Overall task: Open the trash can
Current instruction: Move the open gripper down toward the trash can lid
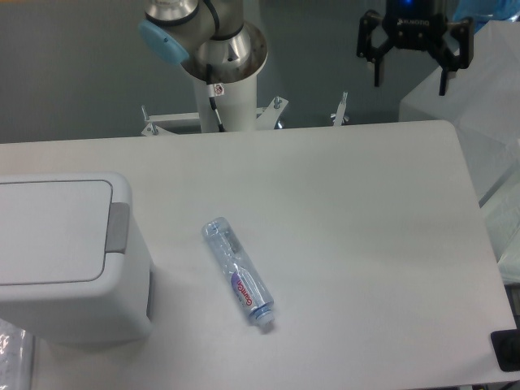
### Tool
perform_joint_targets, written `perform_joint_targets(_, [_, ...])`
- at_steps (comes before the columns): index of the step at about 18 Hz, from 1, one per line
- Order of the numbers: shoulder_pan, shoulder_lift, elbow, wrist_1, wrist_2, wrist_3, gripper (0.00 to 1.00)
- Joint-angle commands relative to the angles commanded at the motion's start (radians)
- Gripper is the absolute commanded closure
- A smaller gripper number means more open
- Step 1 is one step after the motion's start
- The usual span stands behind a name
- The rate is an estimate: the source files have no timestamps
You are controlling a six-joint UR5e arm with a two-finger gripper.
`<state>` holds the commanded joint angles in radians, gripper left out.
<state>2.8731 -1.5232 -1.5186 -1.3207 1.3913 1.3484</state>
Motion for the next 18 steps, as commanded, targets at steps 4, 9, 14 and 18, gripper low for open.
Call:
perform_joint_targets(4, [-0.002,0.003,-0.002,0.002,0.005,-0.005,0.0])
perform_joint_targets(9, [-0.024,0.005,-0.002,0.0,-0.015,-0.079,0.0])
perform_joint_targets(14, [-0.074,0.012,-0.015,0.002,-0.025,-0.192,0.0])
perform_joint_targets(18, [-0.144,0.003,-0.014,0.003,-0.023,-0.32,0.0])
